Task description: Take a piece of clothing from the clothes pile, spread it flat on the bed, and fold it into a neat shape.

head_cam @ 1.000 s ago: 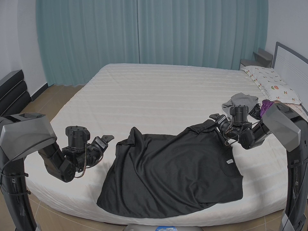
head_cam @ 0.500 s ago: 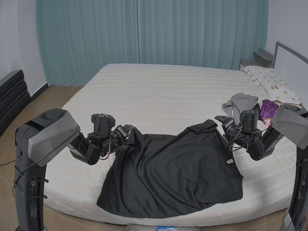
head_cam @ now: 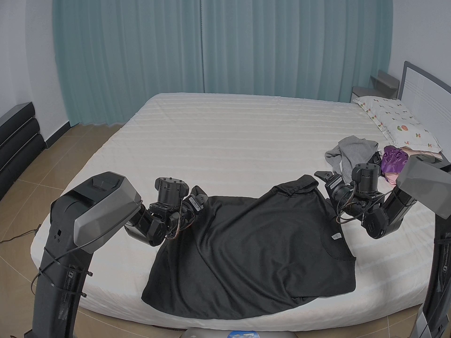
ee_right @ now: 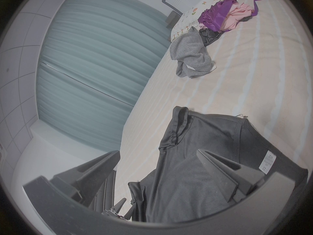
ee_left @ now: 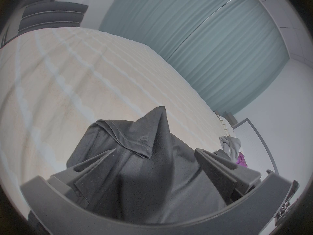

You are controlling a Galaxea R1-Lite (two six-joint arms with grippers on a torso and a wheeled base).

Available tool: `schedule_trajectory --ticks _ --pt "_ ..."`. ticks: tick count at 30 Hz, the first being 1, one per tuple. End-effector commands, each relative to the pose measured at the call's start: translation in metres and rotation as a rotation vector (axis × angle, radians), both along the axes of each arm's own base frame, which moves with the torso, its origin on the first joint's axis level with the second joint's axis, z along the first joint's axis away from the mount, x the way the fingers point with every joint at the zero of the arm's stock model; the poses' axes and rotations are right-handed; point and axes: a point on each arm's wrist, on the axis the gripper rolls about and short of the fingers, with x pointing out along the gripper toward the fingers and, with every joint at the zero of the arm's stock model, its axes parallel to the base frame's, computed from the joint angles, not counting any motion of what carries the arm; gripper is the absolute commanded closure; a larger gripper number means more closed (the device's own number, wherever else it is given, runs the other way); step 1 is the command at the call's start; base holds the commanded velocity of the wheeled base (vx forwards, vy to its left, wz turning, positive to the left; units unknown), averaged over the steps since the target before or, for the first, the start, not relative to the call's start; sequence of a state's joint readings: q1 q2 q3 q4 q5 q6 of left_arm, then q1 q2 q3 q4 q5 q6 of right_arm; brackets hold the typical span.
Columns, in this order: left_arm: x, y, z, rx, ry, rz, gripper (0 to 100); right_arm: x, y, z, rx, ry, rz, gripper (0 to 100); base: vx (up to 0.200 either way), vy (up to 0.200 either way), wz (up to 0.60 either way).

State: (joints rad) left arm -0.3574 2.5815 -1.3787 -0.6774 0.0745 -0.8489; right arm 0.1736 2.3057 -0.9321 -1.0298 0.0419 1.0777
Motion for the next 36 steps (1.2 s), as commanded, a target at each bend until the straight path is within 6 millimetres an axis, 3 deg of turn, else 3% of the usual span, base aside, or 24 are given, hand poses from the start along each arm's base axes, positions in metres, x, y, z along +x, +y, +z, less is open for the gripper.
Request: schedule_trajectory --ticks 1,7,8,15,21,32,36 --pt "0.007 -0.002 -0.015 0.019 0.001 0.017 0 -0.001 0.001 -0.003 0.0 0.005 0.004 0 0.0 0.0 0.0" --pt "0.02 -0.003 -0.019 0.04 0.013 0.048 0 -0.002 0.006 -0.006 -0.001 0.011 0.016 0 0.0 0.0 0.0" --pt "0.022 -0.003 -0.021 0.041 0.014 0.051 100 -0.002 0.006 -0.007 -0.001 0.014 0.016 0 0.0 0.0 0.0" --pt "0.031 0.001 -0.017 0.053 -0.013 0.101 100 -0.001 0.005 -0.015 -0.005 0.014 0.014 0 0.0 0.0 0.0" --pt "0.041 0.018 -0.011 0.052 -0.059 0.178 100 -0.001 0.004 -0.015 -0.007 0.017 0.011 0 0.0 0.0 0.0" --pt "0.062 0.061 0.036 0.005 -0.205 0.275 100 0.003 0.001 -0.015 -0.017 0.007 0.005 0 0.0 0.0 0.0" --pt "0.065 0.071 0.041 -0.006 -0.246 0.293 100 0.011 0.0 -0.02 -0.057 -0.003 0.015 0 0.0 0.0 0.0"
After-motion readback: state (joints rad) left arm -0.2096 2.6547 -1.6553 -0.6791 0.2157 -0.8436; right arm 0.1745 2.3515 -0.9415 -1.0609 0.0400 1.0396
